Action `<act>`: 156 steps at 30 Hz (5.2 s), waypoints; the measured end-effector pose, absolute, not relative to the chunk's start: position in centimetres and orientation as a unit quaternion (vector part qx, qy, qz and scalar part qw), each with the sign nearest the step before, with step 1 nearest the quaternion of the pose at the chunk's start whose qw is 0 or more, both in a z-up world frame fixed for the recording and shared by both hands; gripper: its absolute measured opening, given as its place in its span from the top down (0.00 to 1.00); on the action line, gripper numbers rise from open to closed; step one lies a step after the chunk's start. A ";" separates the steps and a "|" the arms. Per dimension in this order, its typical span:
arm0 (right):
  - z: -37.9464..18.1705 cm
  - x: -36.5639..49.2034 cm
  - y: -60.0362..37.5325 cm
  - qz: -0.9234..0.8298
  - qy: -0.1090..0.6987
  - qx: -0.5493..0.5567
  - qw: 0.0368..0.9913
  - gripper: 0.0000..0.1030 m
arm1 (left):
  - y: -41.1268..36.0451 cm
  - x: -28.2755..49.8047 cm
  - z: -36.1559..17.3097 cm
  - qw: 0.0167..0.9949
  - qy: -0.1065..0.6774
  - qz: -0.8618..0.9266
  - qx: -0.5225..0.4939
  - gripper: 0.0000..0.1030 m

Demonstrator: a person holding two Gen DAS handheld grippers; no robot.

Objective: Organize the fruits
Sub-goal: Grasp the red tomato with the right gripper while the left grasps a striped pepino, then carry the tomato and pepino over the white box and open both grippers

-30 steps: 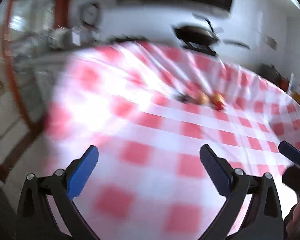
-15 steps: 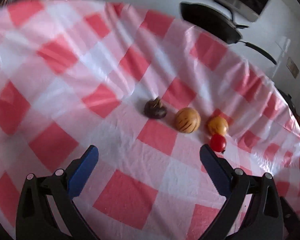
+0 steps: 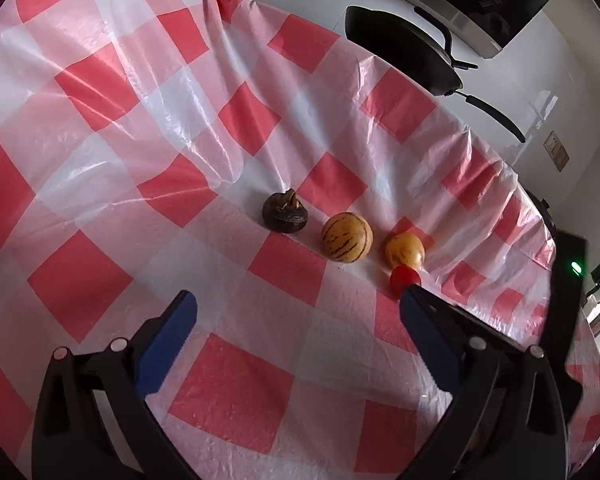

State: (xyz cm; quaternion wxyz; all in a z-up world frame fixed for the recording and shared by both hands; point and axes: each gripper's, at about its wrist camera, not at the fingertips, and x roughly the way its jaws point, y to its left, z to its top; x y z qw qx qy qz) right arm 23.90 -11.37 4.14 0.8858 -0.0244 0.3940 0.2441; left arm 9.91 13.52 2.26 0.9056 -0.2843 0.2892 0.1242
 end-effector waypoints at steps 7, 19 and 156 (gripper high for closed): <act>3.3 26.0 -9.0 0.231 0.411 -0.055 0.880 0.37 | 13.5 10.0 2.2 0.905 0.292 0.122 -0.285 0.02; 4.3 22.2 -14.3 0.231 0.376 0.026 0.897 0.68 | 13.1 9.9 2.3 0.908 0.291 0.120 -0.276 0.02; -12.4 -34.6 12.2 0.562 0.384 -0.465 0.567 0.67 | 32.4 -47.1 -12.4 0.728 0.450 0.410 -0.315 0.55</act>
